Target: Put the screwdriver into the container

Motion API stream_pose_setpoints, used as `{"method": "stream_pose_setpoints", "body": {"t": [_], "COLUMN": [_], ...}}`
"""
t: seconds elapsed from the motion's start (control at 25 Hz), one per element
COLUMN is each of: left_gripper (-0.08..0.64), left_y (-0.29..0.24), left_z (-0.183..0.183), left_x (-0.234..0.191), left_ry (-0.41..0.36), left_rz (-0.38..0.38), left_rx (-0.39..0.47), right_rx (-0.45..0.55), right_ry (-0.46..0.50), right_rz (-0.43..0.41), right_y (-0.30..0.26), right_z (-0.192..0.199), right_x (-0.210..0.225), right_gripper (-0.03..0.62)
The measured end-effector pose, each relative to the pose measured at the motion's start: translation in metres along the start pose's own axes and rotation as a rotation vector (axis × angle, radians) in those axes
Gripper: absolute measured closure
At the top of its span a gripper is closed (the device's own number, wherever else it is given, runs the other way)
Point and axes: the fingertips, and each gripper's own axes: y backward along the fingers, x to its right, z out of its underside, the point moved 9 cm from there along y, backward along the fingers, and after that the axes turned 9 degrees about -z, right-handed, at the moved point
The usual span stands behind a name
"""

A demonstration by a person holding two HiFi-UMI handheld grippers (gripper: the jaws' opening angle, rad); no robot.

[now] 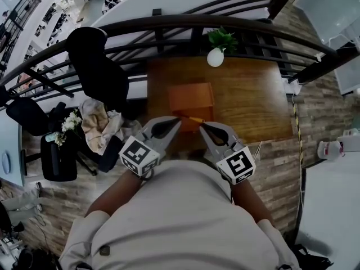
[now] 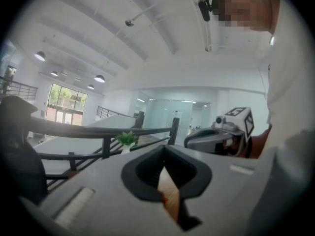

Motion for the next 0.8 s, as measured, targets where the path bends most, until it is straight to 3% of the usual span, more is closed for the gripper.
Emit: {"method": "stream_pose_setpoints", "body": {"t": [0.4,0.8], "left_gripper": [0.557,0.557], "left_y": [0.001,0.005], "left_z": [-0.001,-0.008], "left_x": [0.014,0.046], "left_ry": [-0.010,-0.030], "left_rz": [0.033,-0.033], "left_rx": [0.021,0.057], "right_rx": [0.056,0.089], "right_ry": [-0.031,-0.043], "right_rz": [0.019,-0.038], "right_y": [0.020,0.052], "right_z": [-0.008,-0.004], "right_x": [-0.004,-0.010], "right_gripper": [0.584,0.584]}}
